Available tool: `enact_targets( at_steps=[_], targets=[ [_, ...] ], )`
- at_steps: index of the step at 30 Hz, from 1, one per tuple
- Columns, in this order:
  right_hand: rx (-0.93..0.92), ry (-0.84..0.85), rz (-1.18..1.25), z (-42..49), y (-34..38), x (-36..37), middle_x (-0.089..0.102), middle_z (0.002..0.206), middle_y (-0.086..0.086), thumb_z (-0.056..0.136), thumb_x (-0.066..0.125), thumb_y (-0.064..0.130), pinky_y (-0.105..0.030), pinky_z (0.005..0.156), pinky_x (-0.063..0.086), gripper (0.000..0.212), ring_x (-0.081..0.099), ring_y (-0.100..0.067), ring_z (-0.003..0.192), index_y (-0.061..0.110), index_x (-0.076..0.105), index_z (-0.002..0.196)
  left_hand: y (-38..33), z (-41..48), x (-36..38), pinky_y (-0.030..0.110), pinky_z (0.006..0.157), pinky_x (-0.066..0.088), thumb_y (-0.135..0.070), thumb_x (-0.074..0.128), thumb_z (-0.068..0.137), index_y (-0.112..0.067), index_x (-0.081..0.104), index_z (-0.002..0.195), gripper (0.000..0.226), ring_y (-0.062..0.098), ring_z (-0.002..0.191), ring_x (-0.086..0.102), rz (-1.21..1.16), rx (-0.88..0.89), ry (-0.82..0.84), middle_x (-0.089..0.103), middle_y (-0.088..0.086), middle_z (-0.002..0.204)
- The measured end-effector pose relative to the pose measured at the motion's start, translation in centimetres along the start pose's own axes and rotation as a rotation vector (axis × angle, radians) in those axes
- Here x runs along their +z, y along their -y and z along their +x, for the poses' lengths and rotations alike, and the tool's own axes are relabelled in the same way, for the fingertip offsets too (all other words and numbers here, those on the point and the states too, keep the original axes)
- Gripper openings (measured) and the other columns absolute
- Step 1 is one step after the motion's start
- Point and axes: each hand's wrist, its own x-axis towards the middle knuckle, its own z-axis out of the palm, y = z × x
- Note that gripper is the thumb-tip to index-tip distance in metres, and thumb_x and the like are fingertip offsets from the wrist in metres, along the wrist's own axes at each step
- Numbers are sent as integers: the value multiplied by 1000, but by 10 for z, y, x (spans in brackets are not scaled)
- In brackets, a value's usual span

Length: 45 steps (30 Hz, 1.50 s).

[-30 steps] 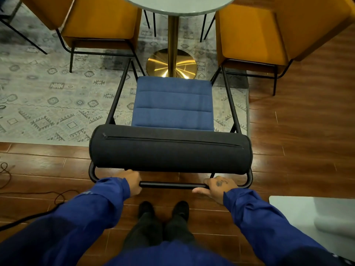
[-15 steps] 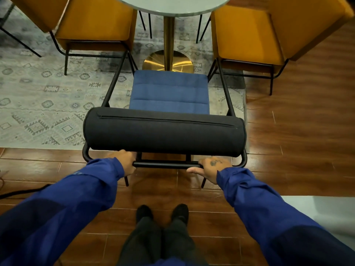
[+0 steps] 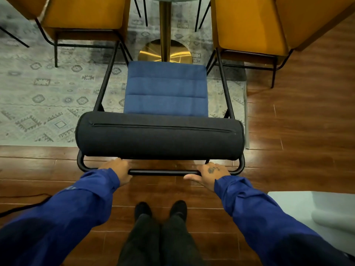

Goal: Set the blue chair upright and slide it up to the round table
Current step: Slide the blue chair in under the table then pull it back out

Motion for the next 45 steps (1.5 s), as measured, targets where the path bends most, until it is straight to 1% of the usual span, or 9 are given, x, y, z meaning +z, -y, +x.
enact_targets(
  at_steps=[6,12,17,22,26,31,37,42,45],
  targets=[
    [-104,38,64,12,-5,-1,66,93,0,71,20,88,-39,82,53,82,63,-20,84,25,62,103,3,8,5,38,77,59,-35,59,80,-21,70,85,19,24,77,67,-8,-51,44,71,3,83],
    [-132,-2,-1,16,-10,3,59,78,5,64,5,94,-35,74,50,98,58,-16,74,24,63,100,7,12,7,33,70,58,-36,53,77,-24,67,81,18,18,69,64,78,-25,42,68,-2,76],
    [-133,-47,-29,23,-10,-10,41,59,13,63,4,93,-34,70,49,85,45,-10,59,26,55,78,7,20,-10,33,68,58,-37,54,80,-22,67,81,21,19,67,63,67,-22,57,67,0,76],
    [-128,-110,-18,39,-13,-34,57,68,6,64,6,94,-36,73,51,84,57,-15,66,27,56,75,9,34,-40,32,68,55,-32,54,82,-17,69,84,22,22,70,62,73,-24,22,69,4,83],
    [-136,-133,-33,51,-12,-53,47,57,9,67,10,92,-30,61,41,66,42,-5,52,32,36,58,13,42,-63,33,70,56,-36,52,83,-21,68,80,22,22,73,65,119,-31,-39,68,1,80],
    [-136,-198,-86,64,-12,-72,47,51,7,67,7,92,-26,47,28,72,43,-9,46,28,38,56,16,54,-85,28,60,49,-40,53,83,-18,69,77,28,23,65,61,151,-15,-82,59,-1,69],
    [-112,-261,-128,80,-14,-98,49,56,4,65,5,91,-33,56,39,76,45,-14,50,26,44,60,20,72,-111,29,59,46,-47,53,84,-22,47,53,40,23,59,55,145,-16,-124,46,-6,56],
    [-96,-277,-141,95,-20,-121,52,60,3,71,14,88,-35,59,41,71,51,-19,56,25,46,64,21,88,-134,30,62,45,-45,52,82,-22,51,60,31,25,62,54,133,-10,-137,46,-5,60],
    [-78,-291,-144,105,-23,-127,49,60,5,66,10,91,-35,62,38,73,47,-18,56,27,45,66,21,95,-143,30,61,41,-47,52,83,-23,51,61,32,23,60,52,138,-5,-158,46,-5,59]
  ],
)
